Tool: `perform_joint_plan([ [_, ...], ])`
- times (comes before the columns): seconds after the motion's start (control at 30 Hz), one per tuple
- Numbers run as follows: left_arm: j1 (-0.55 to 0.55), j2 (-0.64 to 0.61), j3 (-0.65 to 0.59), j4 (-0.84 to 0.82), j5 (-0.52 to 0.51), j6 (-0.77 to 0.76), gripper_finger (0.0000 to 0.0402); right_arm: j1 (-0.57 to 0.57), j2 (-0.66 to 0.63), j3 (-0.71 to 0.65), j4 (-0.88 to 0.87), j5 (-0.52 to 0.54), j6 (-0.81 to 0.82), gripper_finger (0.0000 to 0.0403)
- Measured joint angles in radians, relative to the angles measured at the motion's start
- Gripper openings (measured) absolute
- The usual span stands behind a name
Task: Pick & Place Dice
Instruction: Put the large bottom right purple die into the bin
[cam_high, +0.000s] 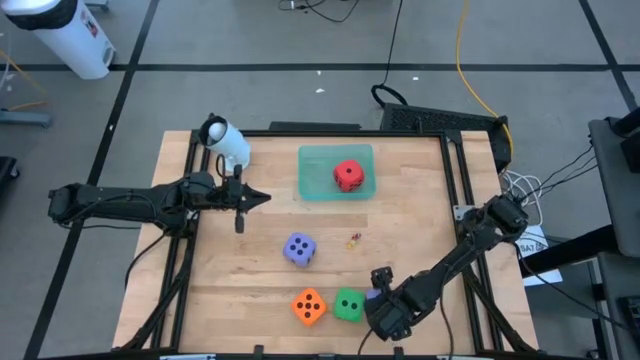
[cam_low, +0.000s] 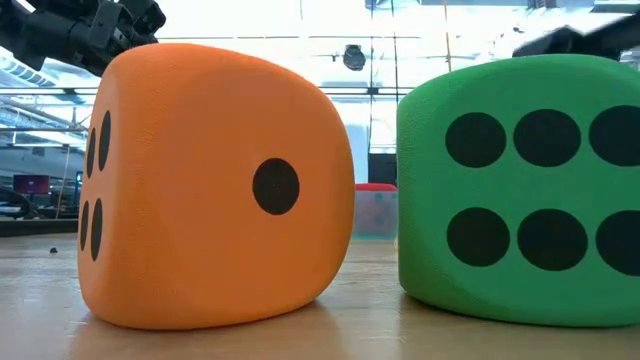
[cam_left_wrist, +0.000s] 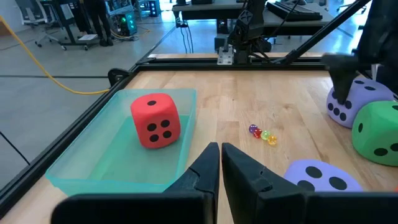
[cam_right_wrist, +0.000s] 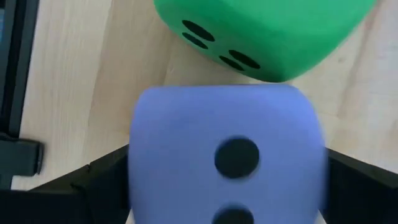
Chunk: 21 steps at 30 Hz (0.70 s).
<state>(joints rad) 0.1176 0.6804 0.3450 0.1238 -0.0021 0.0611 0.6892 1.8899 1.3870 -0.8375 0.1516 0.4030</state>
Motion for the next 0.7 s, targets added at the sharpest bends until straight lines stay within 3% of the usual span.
perform_joint_plan([
  [0.2, 0.0, 0.0, 0.0, -0.002, 0.0, 0.008, 0.0031, -0.041, 0.003, -0.043, 0.061, -0.093, -0.03, 0.0393],
  [0.43, 0.0, 0.0, 0.0, -0.001, 0.0, 0.009, 0.0031, -0.098, -0.002, -0.062, -0.02, -0.102, -0.027, 0.0374],
  [0.7, 0.0, 0.0, 0.0, 0.003, 0.0, 0.009, 0.0031, -0.183, -0.103, -0.064, -0.156, 0.061, -0.131, 0.036],
])
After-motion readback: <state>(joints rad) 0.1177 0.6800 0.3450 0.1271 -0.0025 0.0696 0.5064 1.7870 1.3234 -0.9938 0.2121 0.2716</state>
